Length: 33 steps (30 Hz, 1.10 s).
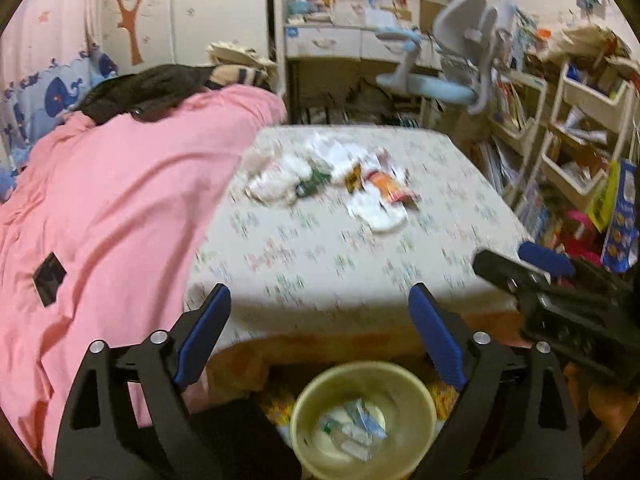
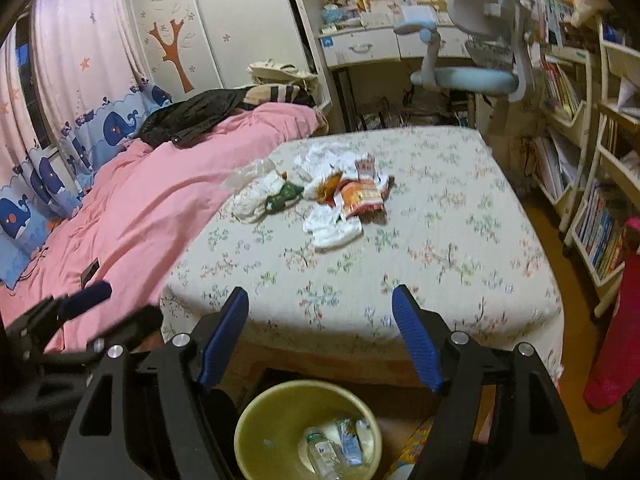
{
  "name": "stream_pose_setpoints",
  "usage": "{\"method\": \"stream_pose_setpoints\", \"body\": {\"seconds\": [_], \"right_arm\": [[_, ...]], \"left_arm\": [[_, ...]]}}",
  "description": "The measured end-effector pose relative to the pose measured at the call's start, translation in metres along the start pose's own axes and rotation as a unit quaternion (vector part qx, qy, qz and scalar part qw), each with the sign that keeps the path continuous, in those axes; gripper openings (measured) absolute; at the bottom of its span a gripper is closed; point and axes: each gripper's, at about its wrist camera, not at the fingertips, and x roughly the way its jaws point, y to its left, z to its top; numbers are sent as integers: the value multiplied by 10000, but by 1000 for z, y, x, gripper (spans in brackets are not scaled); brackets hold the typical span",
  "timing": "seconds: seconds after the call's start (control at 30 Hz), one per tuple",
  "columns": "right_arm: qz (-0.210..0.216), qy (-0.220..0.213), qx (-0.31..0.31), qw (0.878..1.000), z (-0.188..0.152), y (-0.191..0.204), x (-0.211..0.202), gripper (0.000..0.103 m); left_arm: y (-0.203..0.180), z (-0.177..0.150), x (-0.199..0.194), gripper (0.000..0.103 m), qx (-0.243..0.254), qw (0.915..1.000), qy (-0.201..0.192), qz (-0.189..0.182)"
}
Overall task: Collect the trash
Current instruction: 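Open the right tool over the bucket while the left tool releases the bottle, then move both tools back over the table toward the tissues and bag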
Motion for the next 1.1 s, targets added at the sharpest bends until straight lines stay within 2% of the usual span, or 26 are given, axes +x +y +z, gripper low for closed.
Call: {"method": "stream_pose_setpoints", "body": {"seconds": [0.37,0.63,0.9,1.1], "right_arm": [[-17,-276,-598,9978,49,11,22,75],[-2,-634,-874,9942,84,15,42,79],[-35,-696,-679,9952,97,4,60,81],[-54,-737,-702,9948,105,6,67,83]], "left_arm": [[24,67,34,95,-353,9979,-483,241],[36,115,65,95,-552,9949,-769,344],[39,135,91,95,-663,9938,-811,364],[29,144,106,95,-525,9941,-864,386]]}}
